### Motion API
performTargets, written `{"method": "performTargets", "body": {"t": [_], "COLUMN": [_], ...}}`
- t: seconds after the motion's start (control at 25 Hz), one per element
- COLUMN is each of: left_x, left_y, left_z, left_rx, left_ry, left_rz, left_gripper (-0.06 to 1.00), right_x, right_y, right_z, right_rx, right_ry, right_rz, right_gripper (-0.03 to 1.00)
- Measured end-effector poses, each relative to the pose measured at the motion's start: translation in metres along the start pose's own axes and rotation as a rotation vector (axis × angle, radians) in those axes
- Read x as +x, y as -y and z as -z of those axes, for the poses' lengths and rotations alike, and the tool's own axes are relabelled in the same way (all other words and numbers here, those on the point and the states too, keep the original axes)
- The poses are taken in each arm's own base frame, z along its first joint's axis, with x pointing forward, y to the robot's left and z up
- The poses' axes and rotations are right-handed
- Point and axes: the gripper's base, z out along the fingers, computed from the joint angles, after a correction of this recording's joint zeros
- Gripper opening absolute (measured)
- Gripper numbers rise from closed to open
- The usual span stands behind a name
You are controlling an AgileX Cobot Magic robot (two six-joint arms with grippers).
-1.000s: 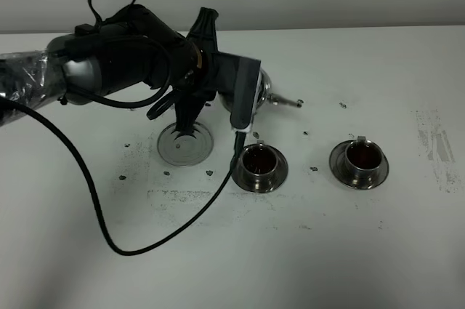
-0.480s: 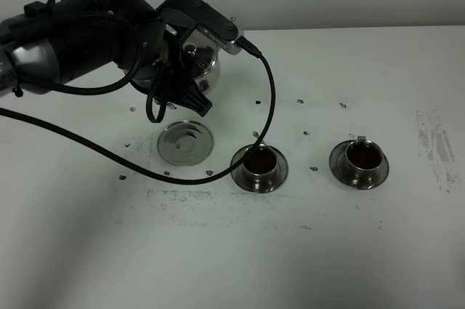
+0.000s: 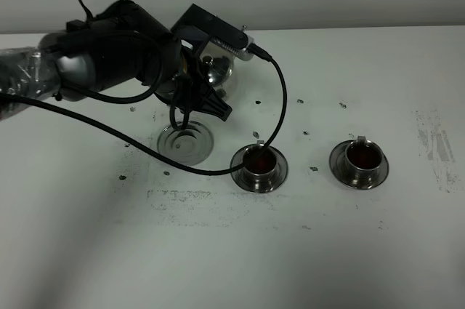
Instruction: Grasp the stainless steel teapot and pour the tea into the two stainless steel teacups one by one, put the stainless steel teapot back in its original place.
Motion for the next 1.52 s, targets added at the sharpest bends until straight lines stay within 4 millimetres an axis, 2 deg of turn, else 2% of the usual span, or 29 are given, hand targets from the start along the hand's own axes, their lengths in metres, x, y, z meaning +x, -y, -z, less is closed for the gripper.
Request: {"method": "performTargets", "body": {"t": [0.2,0.32,0.56,0.68,0.88,0.96,1.12,1.28,1.52], "left_x": [0.007,0.009,0.008,0.005,-0.001,0.004,0.027,0.046,0.056], "left_y": [0.008,0.009,0.009,0.006,-0.004,-0.006,-0.008,-0.015,-0.017], "left_z": [-0.032,-0.037,-0.035,-0.022,0.019,0.033,0.053,0.06,0.055], "left_rx": [0.017,0.02,0.02,0.014,-0.005,-0.006,0.0,-0.006,-0.011], "left_ry": [-0.033,-0.038,-0.031,-0.025,0.014,0.035,0.055,0.031,-0.022], "left_rz": [-0.011,-0.012,-0.011,-0.004,0.013,0.02,0.054,0.094,0.14], "left_gripper": [0.19,0.19,0.19,0.19,0.19,0.19,0.19,0.19,0.19], "right_x": [0.0,0.0,0.0,0.0,0.0,0.0,0.0,0.0,0.0], "right_y": [0.0,0.0,0.0,0.0,0.0,0.0,0.0,0.0,0.0], "right_z": [0.0,0.0,0.0,0.0,0.0,0.0,0.0,0.0,0.0], "right_rx": [0.0,0.0,0.0,0.0,0.0,0.0,0.0,0.0,0.0], "right_ry": [0.0,0.0,0.0,0.0,0.0,0.0,0.0,0.0,0.0], "right_rz": [0.0,0.0,0.0,0.0,0.0,0.0,0.0,0.0,0.0], "right_gripper": [0.41,0.41,0.41,0.41,0.41,0.41,0.41,0.41,0.41]}}
